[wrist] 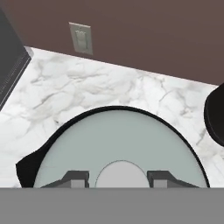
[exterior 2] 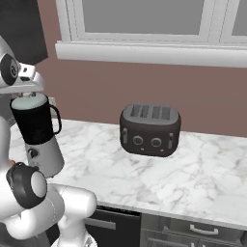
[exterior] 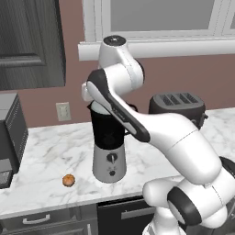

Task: Open the blender lid, put the tangerine in the blender, close the lid, and start the blender.

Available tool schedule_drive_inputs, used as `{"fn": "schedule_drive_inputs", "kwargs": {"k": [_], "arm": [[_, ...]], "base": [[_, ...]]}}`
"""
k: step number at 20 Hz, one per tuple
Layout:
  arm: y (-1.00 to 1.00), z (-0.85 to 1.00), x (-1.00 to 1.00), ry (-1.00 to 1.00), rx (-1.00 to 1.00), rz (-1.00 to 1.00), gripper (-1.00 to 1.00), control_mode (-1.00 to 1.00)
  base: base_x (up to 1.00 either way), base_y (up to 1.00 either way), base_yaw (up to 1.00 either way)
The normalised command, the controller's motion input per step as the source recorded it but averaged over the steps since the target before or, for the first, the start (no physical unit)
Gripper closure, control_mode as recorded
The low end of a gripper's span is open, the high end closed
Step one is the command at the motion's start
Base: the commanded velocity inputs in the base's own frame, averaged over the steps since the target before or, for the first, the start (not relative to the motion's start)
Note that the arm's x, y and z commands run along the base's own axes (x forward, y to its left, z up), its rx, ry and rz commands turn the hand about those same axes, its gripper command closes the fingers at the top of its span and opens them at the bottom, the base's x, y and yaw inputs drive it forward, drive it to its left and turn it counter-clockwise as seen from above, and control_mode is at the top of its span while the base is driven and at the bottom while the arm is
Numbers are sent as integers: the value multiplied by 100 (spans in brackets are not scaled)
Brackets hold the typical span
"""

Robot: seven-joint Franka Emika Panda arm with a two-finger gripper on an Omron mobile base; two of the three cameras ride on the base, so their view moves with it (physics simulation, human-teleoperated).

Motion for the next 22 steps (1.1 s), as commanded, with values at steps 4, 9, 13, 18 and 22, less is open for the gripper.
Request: {"fn": "schedule_drive_inputs", "kwargs": {"k": [4, 9, 13, 18, 22], "arm": [[0, 0, -24, -10, 1, 0, 100, -100], [0, 60, -8, -19, 0, 0, 100, -100], [-1, 98, -5, -27, 0, 0, 100, -100], [-24, 79, -34, -16, 0, -4, 100, -100], [-81, 0, -66, -7, 2, -10, 100, -100]], "base": [[0, 0, 0], [0, 0, 0], [0, 0, 0], [0, 0, 0], [0, 0, 0]]}}
